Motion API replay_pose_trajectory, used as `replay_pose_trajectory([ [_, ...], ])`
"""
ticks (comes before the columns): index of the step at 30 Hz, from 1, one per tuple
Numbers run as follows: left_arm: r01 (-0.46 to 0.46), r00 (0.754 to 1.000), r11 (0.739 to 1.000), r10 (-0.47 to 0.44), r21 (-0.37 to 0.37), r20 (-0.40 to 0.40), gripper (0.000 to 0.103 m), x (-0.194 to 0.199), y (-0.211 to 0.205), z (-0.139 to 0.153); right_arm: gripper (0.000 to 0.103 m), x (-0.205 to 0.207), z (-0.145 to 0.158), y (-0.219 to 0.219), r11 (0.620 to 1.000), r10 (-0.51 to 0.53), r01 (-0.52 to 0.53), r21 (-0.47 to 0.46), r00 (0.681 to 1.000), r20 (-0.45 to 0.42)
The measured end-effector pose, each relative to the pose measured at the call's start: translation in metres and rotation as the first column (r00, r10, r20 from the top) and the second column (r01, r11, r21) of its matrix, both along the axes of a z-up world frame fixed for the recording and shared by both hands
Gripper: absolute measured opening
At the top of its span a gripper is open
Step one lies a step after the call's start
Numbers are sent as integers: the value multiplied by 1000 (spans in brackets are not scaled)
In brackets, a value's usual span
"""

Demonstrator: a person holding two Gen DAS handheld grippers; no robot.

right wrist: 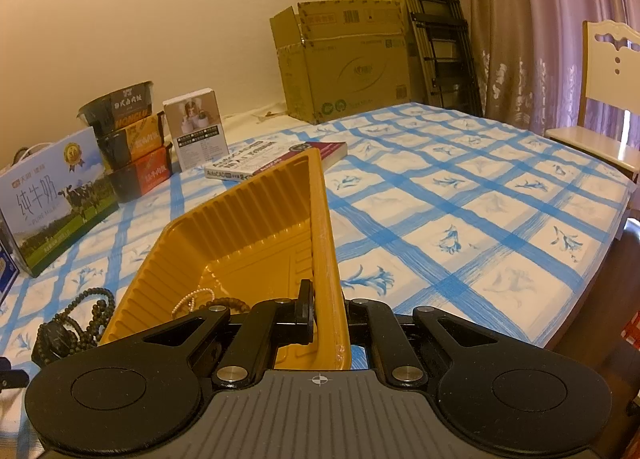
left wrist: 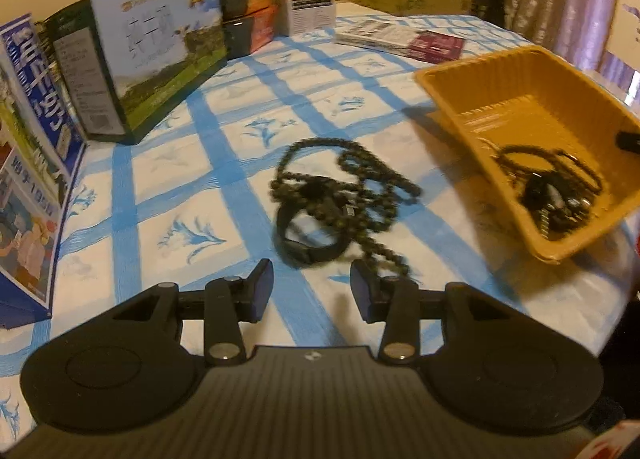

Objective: Organize jewelry
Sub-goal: 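Move the left tool back over the black watch and necklace, then grasp the black watch strap with the left tool and lift it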

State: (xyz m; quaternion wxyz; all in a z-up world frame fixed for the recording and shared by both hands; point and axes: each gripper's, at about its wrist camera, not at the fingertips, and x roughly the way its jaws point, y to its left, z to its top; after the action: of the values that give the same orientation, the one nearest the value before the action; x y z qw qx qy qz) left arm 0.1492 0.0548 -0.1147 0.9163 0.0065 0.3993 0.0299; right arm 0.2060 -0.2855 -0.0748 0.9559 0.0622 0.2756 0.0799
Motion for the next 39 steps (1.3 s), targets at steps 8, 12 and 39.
replay_pose_trajectory([
  [8,-64,998,997,65,-31,23,37,22,21,2,7,0,0,-2,1000,-1,1,1,1000,-2],
  [12,-73,997,997,73,-41,9,36,35,23,0,7,0,0,-3,1000,-1,1,0,1000,-2],
  [39,-65,988,998,67,17,-142,2,17,62,0,7,0,-1,-4,1000,-2,2,0,1000,-3],
])
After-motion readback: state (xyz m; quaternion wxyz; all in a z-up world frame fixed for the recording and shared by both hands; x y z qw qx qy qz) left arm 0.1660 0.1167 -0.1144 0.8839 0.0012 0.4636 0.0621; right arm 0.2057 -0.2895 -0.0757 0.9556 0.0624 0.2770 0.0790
